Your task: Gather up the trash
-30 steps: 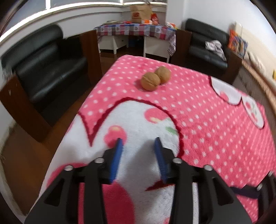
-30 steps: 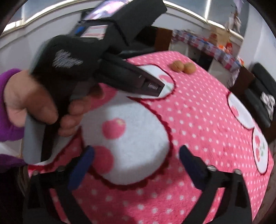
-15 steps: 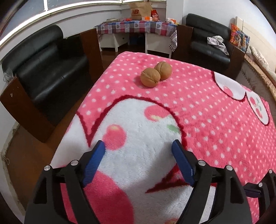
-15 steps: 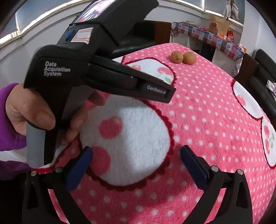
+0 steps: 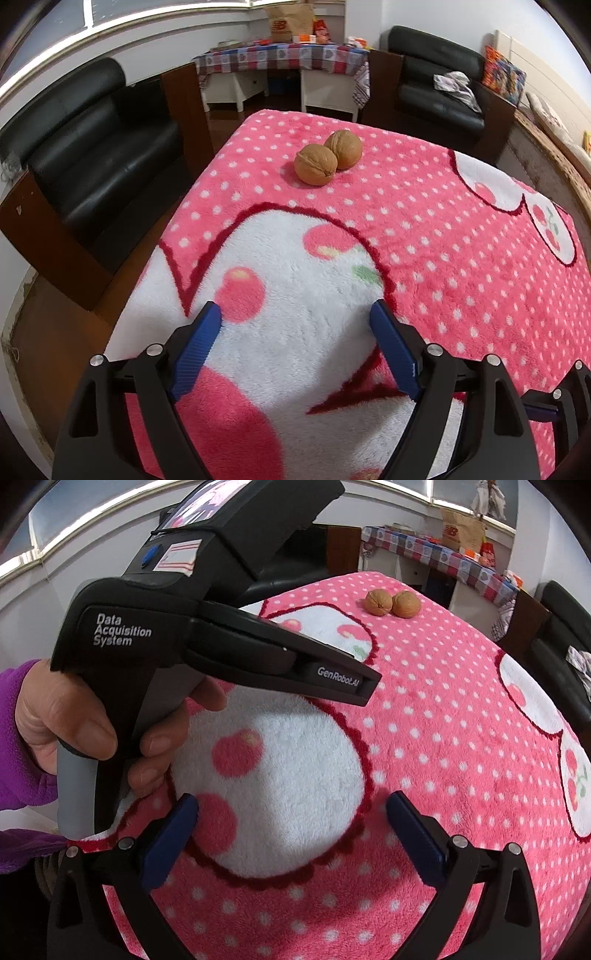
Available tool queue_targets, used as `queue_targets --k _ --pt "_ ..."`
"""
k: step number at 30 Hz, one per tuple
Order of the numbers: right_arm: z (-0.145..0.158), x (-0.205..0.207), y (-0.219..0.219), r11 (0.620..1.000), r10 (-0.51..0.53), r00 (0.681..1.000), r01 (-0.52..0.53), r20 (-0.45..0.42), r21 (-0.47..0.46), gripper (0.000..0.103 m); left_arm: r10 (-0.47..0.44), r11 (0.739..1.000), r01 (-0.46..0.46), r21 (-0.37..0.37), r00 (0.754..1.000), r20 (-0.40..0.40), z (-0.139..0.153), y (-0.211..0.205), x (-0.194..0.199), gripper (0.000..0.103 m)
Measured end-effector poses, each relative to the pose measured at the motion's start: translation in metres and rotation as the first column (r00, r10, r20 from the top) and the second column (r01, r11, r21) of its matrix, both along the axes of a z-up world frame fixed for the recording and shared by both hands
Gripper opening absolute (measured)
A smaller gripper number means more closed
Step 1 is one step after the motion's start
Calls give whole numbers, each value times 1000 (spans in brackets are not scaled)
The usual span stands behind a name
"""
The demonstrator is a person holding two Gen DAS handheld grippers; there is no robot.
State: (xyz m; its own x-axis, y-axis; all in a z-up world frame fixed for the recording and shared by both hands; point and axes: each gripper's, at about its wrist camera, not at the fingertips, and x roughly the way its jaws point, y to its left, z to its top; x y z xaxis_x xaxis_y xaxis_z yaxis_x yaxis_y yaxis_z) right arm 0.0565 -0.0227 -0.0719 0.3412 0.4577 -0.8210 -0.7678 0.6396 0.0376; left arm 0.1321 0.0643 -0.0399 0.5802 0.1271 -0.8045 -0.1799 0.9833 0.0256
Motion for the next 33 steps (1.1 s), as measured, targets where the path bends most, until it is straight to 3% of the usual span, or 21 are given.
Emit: queue_targets --k 9,22,33 --pt "0 -13 -7 996 -91 996 91 2 -2 100 -92 996 92 -4 996 1 -1 -14 -15 82" --pt "-1 -9 -7 996 -92 996 92 2 -3 100 -93 996 93 -6 996 2 -2 -20 -17 82" --pt "-2 -9 -6 996 -93 996 93 2 -3 100 -43 993 46 -107 999 34 6 1 -23 82"
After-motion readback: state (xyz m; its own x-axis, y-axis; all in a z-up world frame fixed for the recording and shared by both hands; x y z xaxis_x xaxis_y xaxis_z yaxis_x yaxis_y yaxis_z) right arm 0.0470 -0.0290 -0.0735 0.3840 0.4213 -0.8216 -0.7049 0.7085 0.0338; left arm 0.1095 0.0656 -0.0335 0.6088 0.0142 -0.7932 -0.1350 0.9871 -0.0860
